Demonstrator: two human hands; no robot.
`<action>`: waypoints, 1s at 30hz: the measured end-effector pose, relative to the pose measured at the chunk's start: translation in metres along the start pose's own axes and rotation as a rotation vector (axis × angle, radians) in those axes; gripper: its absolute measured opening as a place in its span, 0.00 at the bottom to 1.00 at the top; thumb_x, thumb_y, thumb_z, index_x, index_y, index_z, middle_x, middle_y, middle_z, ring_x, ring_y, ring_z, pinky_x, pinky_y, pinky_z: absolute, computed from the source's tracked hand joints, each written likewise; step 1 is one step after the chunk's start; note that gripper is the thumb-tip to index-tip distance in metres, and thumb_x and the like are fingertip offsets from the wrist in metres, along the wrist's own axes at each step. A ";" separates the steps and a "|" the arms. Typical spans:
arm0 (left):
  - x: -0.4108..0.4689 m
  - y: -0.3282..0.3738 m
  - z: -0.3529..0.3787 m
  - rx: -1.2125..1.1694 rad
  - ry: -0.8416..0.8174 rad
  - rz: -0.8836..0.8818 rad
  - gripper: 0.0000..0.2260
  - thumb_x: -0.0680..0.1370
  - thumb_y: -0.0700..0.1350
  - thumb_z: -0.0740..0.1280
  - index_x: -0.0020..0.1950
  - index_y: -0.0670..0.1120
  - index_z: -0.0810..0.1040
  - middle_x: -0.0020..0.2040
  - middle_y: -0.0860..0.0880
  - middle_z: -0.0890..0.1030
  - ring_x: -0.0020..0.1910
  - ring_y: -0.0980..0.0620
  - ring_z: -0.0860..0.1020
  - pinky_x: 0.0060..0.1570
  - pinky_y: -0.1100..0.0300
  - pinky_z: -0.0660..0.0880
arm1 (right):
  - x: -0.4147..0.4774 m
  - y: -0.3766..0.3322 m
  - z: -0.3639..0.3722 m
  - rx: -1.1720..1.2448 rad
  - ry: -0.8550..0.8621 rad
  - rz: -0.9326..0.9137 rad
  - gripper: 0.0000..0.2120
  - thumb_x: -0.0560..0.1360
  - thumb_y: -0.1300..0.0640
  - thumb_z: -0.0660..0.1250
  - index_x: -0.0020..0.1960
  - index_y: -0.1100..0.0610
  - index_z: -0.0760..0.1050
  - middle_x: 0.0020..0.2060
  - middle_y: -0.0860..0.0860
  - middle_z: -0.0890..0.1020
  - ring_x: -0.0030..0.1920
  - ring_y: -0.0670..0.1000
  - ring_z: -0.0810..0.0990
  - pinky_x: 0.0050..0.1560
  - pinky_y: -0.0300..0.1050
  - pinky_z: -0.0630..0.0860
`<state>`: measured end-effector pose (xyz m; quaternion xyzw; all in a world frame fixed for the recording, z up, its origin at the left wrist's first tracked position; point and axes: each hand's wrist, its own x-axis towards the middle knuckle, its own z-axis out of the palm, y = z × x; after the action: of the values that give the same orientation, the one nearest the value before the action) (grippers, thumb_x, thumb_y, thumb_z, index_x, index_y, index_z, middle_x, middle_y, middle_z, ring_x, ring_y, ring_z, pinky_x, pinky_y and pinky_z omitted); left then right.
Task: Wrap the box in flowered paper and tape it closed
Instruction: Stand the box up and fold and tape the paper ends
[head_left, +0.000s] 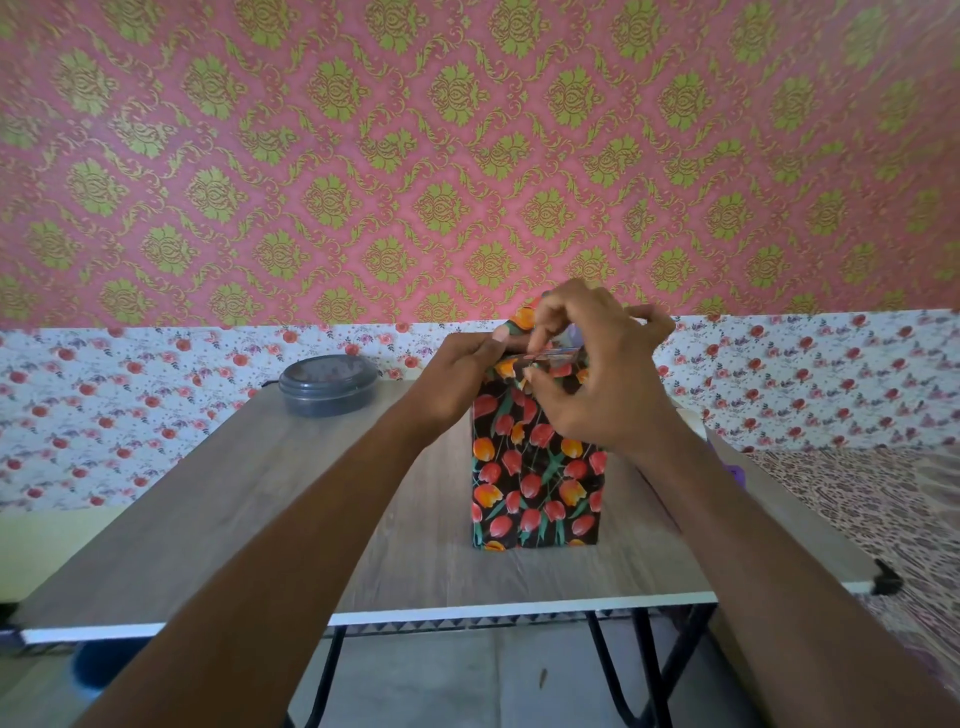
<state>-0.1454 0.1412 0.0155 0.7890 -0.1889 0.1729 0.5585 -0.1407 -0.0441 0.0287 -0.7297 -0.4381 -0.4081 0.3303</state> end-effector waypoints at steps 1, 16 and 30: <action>0.000 0.000 0.000 -0.012 0.007 -0.018 0.20 0.87 0.50 0.54 0.60 0.45 0.84 0.56 0.50 0.85 0.57 0.57 0.82 0.52 0.68 0.74 | 0.002 0.001 -0.001 -0.086 -0.041 -0.022 0.14 0.67 0.52 0.72 0.51 0.47 0.74 0.44 0.39 0.78 0.54 0.46 0.75 0.57 0.69 0.68; 0.002 -0.005 -0.004 0.045 -0.010 -0.003 0.21 0.87 0.53 0.53 0.61 0.48 0.84 0.58 0.53 0.85 0.61 0.56 0.79 0.61 0.59 0.70 | 0.006 0.012 -0.002 0.259 -0.025 -0.048 0.05 0.67 0.69 0.79 0.39 0.62 0.86 0.42 0.49 0.84 0.47 0.45 0.80 0.53 0.54 0.76; 0.005 -0.003 -0.002 0.006 -0.011 0.033 0.12 0.84 0.45 0.63 0.64 0.45 0.82 0.57 0.50 0.85 0.57 0.55 0.82 0.53 0.66 0.77 | -0.001 0.020 -0.011 0.060 -0.003 0.030 0.12 0.67 0.67 0.76 0.49 0.56 0.84 0.46 0.46 0.84 0.51 0.52 0.80 0.59 0.47 0.74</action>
<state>-0.1401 0.1439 0.0162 0.7883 -0.2044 0.1782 0.5523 -0.1263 -0.0615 0.0307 -0.7266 -0.4397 -0.3886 0.3575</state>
